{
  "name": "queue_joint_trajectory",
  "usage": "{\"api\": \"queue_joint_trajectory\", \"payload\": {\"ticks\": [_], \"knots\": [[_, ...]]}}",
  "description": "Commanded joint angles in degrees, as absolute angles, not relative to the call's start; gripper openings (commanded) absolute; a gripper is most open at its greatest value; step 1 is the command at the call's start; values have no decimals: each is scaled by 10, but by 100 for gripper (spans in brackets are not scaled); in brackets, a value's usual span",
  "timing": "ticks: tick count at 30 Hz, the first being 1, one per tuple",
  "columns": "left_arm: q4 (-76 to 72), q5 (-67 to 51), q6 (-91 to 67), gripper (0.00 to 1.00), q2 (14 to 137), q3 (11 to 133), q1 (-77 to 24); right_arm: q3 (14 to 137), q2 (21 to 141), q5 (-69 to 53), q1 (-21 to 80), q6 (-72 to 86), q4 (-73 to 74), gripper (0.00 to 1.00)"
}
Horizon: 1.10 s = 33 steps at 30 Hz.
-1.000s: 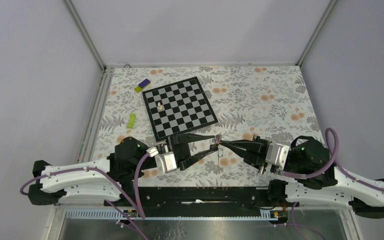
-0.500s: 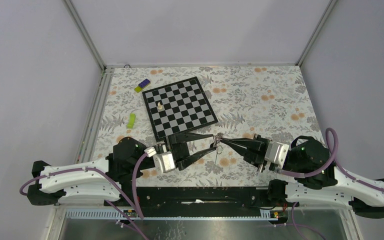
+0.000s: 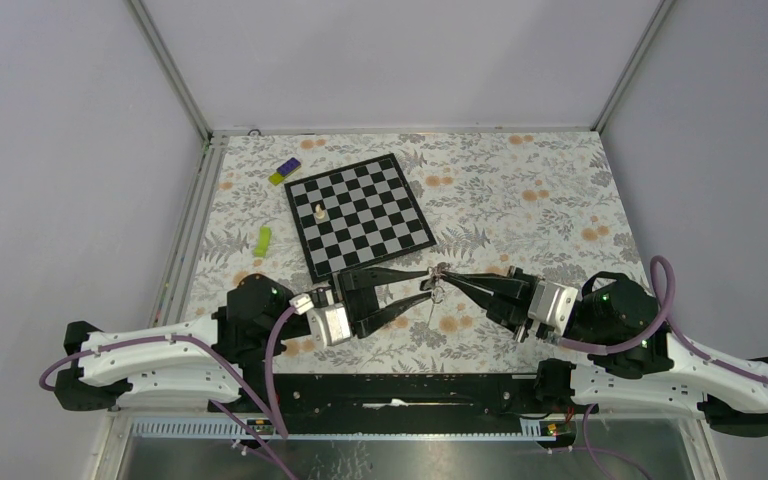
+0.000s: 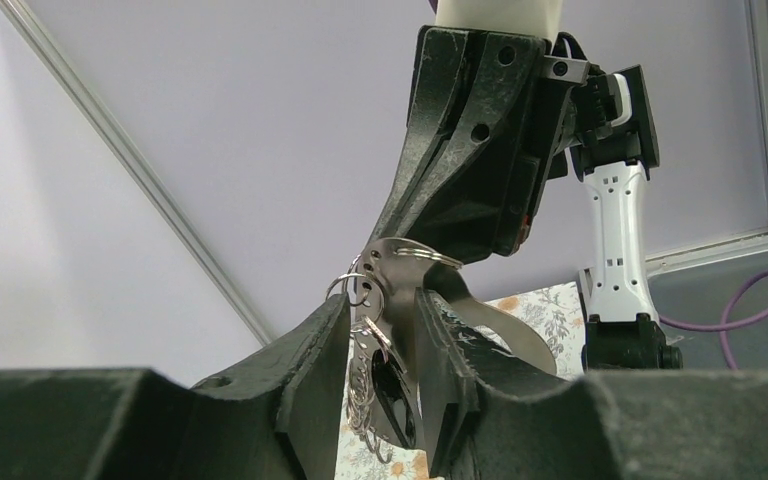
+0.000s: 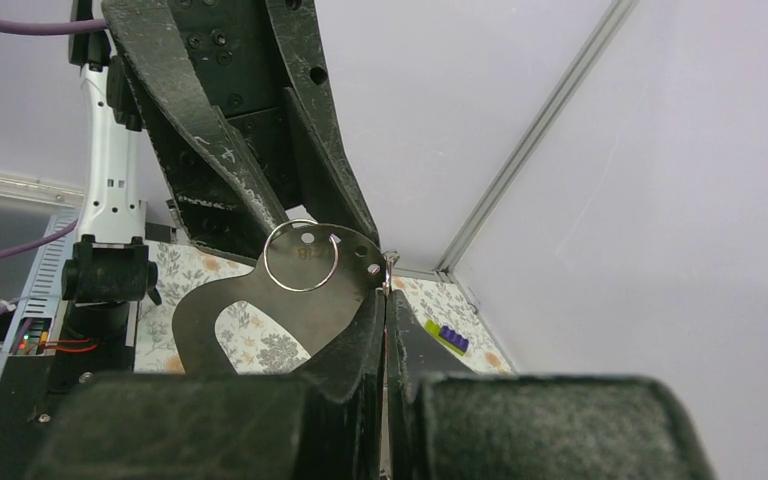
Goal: Remove the keys from the keyring
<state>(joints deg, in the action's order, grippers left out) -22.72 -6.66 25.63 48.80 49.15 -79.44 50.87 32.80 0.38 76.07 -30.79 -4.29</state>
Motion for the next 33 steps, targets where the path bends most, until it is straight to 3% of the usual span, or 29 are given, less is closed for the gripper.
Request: {"api": "queue_joint_trajectory", "payload": {"ticks": [1,33], "knots": [[-255,-75,258,35,491,502,-794,515,330,-19,761,-304,-91,0],[-259,-79,255,34,496,502,-794,524,333,-54,761,-294,-79,0]]}}
